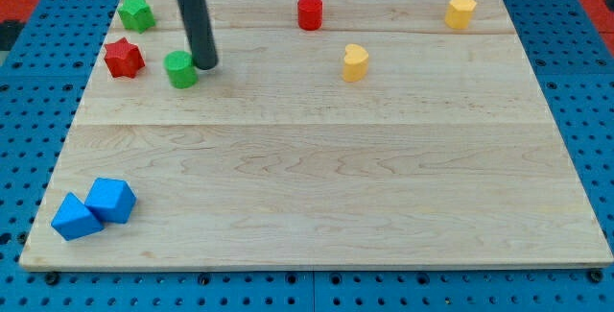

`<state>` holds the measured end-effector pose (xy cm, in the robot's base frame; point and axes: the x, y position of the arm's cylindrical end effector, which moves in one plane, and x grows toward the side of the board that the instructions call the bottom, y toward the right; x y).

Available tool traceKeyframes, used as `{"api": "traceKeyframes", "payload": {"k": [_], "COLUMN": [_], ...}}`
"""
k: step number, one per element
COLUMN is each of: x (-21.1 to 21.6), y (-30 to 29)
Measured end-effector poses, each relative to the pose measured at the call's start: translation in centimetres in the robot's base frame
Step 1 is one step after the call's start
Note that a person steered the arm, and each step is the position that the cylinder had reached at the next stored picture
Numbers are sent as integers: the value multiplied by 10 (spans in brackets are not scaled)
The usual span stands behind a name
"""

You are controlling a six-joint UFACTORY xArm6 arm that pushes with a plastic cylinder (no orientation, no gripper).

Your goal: Point your arm at the blue triangle

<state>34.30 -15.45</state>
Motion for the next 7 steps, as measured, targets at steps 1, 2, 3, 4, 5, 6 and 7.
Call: {"api": "traceKeyframes", "payload": {"k": [1, 2, 3, 4, 5, 6, 7], "x": [13, 17, 17, 17, 17, 14, 2], "y": [-53, -60, -16, 10, 10, 12, 30]}}
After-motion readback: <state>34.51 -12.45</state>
